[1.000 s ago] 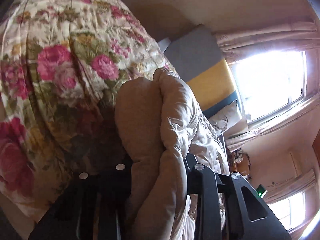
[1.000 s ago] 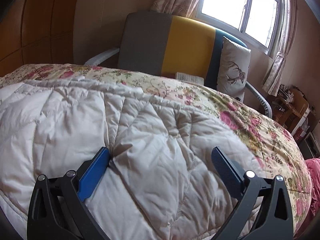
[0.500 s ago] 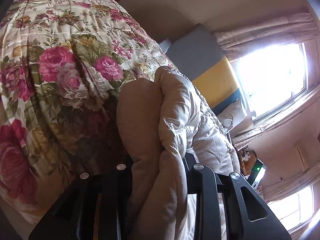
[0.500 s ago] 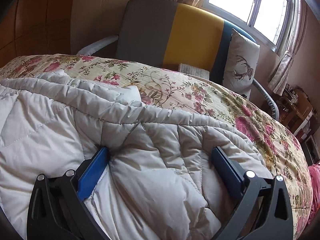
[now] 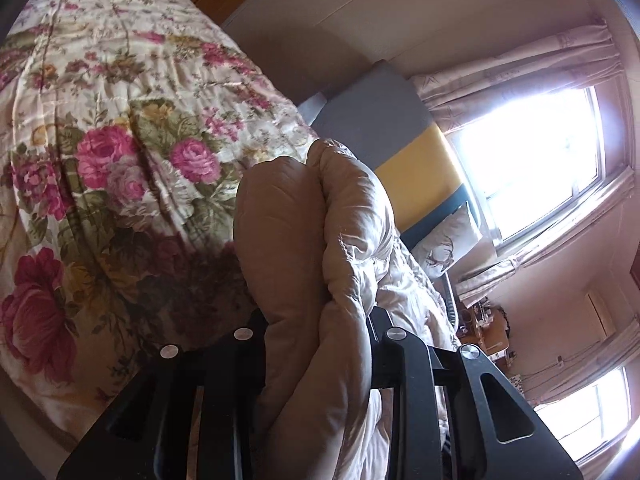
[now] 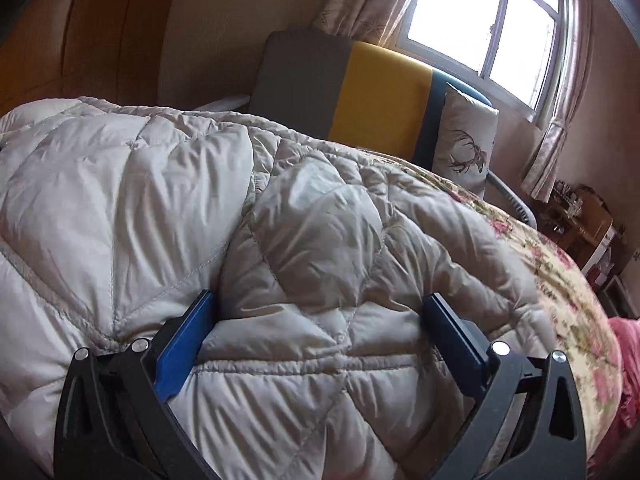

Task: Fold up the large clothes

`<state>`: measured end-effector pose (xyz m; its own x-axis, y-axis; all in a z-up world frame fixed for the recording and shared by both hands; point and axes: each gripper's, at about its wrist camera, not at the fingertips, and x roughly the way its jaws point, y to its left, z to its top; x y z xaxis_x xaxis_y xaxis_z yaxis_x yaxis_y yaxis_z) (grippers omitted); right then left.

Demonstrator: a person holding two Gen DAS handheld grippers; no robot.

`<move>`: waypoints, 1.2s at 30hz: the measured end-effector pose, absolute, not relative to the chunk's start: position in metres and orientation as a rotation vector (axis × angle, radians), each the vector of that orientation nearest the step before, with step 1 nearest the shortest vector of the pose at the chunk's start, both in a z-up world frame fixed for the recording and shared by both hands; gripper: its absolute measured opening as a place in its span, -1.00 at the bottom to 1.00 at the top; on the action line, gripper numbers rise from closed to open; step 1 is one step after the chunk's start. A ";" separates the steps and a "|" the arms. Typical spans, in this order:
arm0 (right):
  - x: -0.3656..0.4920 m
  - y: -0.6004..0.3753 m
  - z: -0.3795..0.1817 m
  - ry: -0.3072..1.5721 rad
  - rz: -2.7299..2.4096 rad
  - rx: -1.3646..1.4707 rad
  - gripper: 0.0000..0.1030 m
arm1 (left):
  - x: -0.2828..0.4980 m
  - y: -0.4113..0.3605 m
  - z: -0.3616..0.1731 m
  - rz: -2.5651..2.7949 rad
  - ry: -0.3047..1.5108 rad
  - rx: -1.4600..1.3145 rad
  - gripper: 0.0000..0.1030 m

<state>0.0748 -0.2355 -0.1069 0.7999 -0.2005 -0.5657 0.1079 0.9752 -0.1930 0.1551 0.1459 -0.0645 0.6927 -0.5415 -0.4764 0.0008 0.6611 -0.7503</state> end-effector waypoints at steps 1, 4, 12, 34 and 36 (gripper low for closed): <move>0.075 -0.236 -0.109 0.618 -0.166 -0.153 0.96 | 0.153 0.143 -0.058 -0.347 0.742 -0.792 -0.47; 0.077 -0.236 -0.108 0.626 -0.169 -0.155 0.96 | 0.147 0.136 -0.035 -0.371 0.701 -0.768 -0.47; 0.091 -0.243 -0.072 0.709 -0.135 -0.139 0.96 | 0.134 0.102 0.025 -0.396 0.642 -0.653 -0.47; 0.132 -0.237 -0.059 0.713 -0.132 -0.062 0.97 | 0.122 0.004 0.090 -0.369 0.599 -0.384 -0.47; 0.116 -0.242 -0.057 0.720 -0.114 -0.018 0.97 | 0.120 -0.008 0.094 -0.373 0.589 -0.353 -0.47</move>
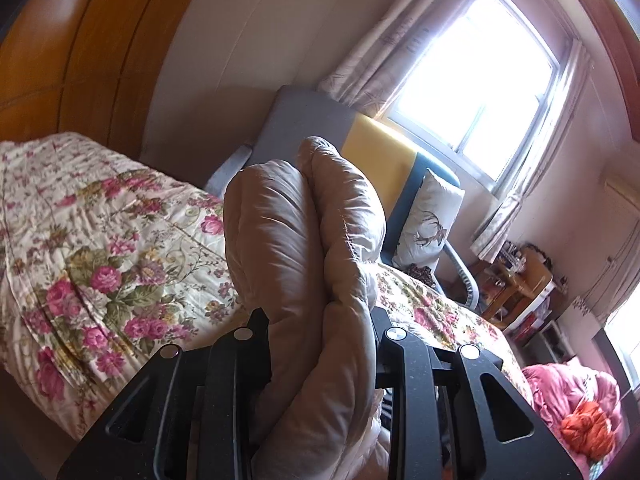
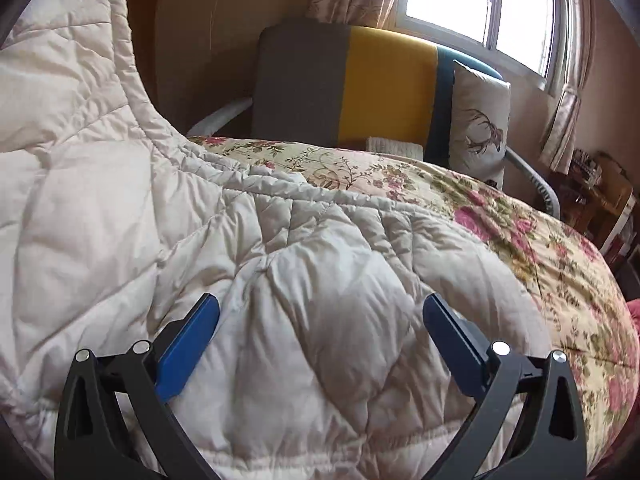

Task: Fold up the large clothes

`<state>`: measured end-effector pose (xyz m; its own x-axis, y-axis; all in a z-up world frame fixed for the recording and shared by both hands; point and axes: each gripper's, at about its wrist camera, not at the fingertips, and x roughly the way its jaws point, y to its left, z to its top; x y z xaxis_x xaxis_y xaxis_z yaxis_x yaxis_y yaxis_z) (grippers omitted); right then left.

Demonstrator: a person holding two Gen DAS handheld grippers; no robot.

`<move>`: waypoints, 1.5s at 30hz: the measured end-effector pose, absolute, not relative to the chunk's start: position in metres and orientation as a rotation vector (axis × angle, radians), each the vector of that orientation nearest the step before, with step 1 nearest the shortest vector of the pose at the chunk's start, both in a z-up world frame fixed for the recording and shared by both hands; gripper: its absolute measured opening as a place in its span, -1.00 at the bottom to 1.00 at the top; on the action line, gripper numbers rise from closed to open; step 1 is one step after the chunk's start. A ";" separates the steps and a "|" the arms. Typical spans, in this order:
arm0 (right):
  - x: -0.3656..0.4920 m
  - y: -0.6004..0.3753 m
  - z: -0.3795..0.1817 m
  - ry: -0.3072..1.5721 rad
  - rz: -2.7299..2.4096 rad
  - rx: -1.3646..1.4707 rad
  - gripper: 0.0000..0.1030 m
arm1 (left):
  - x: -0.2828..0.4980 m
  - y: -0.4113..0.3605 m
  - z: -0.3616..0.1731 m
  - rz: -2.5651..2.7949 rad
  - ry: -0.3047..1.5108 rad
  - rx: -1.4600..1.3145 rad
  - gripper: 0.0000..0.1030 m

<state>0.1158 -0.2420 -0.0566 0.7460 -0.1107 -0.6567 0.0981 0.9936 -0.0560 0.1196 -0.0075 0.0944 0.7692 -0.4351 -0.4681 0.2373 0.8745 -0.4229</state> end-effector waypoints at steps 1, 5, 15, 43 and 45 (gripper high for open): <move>0.110 -0.243 -0.059 0.736 -0.116 -0.017 0.97 | 0.117 -0.015 0.097 -0.376 0.583 -0.337 -0.47; 0.095 -0.236 -0.077 0.767 -0.080 -0.029 0.97 | 0.112 -0.042 0.100 -0.416 0.571 -0.296 -0.47; 0.070 -0.272 -0.059 0.742 -0.080 0.046 0.97 | 0.113 -0.113 0.099 -0.480 0.581 -0.196 -0.46; 0.028 -0.402 -0.103 0.801 -0.166 0.411 0.96 | 0.108 -0.271 -0.007 -0.784 0.643 0.072 0.12; 0.022 -0.413 -0.094 0.784 -0.183 0.406 0.96 | 0.108 -0.265 -0.010 -0.825 0.635 0.032 0.12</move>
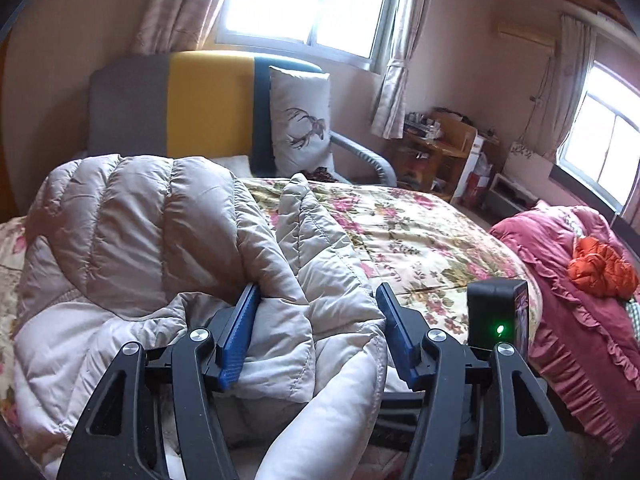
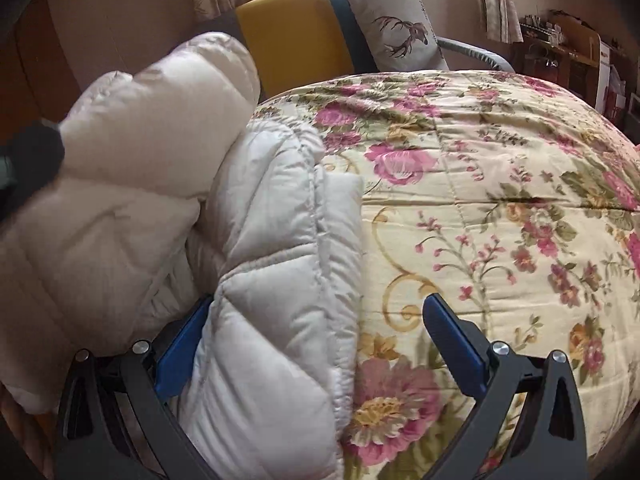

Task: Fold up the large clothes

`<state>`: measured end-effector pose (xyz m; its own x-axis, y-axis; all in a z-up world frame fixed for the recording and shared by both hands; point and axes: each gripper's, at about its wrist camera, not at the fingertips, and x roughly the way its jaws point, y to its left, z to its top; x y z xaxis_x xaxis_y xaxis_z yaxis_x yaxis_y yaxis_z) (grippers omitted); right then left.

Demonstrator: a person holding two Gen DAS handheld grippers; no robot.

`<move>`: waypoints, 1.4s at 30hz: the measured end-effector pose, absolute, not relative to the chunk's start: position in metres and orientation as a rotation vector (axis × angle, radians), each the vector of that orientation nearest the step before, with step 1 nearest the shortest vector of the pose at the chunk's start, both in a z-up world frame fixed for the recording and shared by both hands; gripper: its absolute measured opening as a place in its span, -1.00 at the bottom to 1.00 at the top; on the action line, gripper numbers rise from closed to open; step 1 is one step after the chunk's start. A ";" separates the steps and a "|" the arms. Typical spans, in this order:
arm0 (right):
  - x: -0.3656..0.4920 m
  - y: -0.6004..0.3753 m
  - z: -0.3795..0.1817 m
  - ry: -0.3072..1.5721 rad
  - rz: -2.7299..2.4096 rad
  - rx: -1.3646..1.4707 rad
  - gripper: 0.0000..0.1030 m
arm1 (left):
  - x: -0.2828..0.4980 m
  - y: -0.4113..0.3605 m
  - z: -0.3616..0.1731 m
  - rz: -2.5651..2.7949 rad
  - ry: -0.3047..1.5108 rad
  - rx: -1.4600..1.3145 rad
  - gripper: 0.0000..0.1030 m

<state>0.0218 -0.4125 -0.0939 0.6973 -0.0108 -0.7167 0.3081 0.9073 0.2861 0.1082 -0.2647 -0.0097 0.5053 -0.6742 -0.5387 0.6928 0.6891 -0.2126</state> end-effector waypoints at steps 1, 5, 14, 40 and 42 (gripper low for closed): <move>0.018 -0.418 -0.088 0.768 -0.200 0.405 0.96 | 0.110 -0.258 -0.011 -0.858 0.633 -0.001 0.15; 0.001 -0.438 -0.056 0.687 -0.297 0.439 0.96 | 0.110 -0.248 -0.016 -0.944 0.629 -0.056 0.30; 0.033 -0.426 0.011 0.627 -0.162 0.442 0.97 | 0.085 -0.250 -0.020 -1.001 0.560 0.017 0.44; 0.031 -0.433 -0.088 0.742 -0.270 0.522 0.97 | 0.209 -0.030 -0.076 -0.467 0.794 -0.569 0.54; 0.025 -0.439 -0.081 0.692 -0.249 0.542 0.97 | 0.202 -0.049 -0.074 -0.540 0.776 -0.564 0.53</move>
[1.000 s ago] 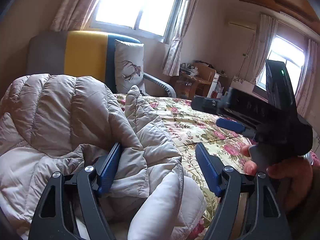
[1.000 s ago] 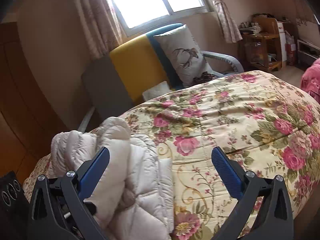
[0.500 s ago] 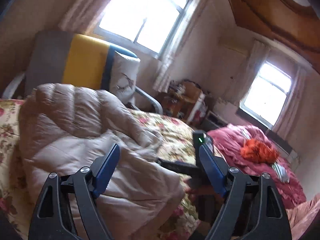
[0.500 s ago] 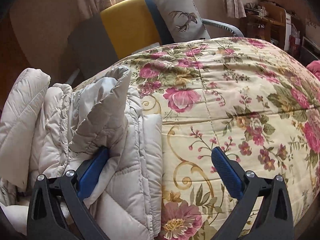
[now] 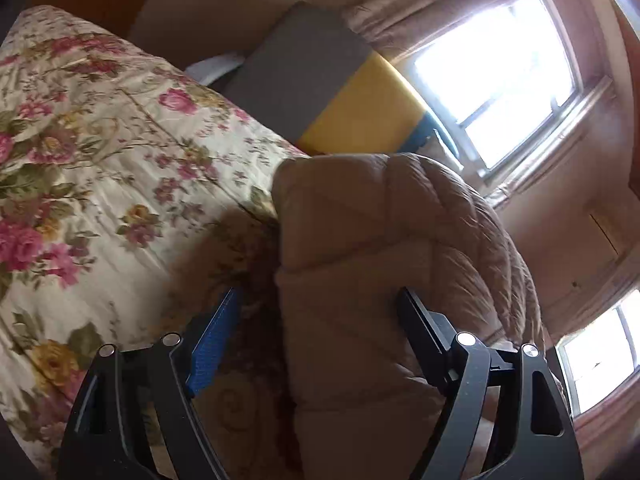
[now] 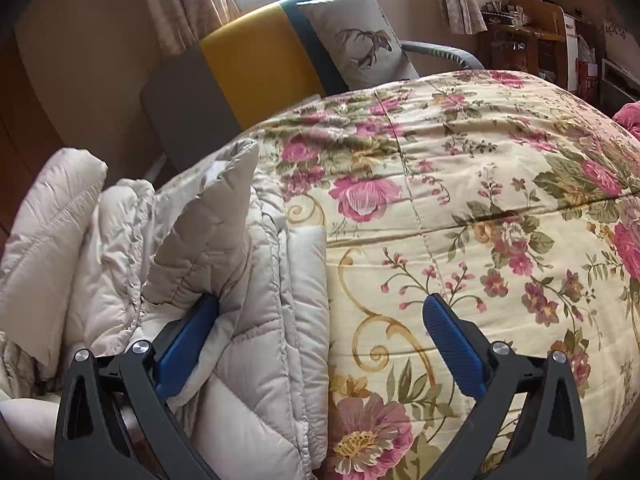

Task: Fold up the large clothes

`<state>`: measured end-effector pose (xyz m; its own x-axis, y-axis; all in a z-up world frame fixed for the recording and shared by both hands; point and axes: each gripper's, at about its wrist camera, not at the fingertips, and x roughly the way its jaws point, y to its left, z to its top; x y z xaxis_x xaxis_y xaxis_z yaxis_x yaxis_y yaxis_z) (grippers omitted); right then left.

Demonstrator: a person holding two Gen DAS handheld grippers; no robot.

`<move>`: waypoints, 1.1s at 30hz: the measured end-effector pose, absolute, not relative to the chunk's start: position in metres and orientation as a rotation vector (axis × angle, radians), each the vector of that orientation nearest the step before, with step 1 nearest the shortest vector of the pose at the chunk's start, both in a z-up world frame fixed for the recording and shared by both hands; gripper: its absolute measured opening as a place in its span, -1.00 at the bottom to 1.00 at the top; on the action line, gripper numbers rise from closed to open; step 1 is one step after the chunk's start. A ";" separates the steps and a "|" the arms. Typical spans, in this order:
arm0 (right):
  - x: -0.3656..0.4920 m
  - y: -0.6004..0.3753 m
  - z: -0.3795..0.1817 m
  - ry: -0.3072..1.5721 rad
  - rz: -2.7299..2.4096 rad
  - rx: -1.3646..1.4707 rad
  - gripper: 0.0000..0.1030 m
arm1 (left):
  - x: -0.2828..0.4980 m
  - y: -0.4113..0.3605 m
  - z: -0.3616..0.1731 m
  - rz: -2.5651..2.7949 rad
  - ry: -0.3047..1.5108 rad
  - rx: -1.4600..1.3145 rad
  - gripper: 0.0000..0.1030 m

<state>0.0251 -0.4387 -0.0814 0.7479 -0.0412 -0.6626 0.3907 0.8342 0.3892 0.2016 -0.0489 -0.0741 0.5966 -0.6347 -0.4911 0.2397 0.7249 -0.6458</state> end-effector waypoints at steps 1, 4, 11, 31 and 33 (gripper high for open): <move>0.020 -0.444 -0.078 0.656 -0.240 0.564 0.97 | 0.198 -0.060 -0.070 -0.570 0.757 -0.520 0.53; 0.012 -0.465 -0.078 0.645 -0.316 0.619 0.97 | 0.191 -0.085 -0.061 -0.621 0.712 -0.425 0.53; 0.026 -0.464 -0.108 0.741 -0.312 0.610 0.96 | 0.190 -0.120 -0.043 -0.712 0.703 -0.355 0.53; 0.008 -0.479 -0.079 0.737 -0.540 0.507 0.96 | 0.146 -0.266 -0.045 -0.593 0.559 0.338 0.66; -0.010 -0.483 -0.039 0.625 -0.597 0.518 0.96 | 0.143 -0.269 -0.044 -0.584 0.552 0.348 0.67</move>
<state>-0.0098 -0.4835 -0.0393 0.6570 -0.3521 -0.6667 0.6496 0.7131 0.2636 0.1433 -0.2693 -0.0444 0.6974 -0.4221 -0.5792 0.6023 0.7832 0.1544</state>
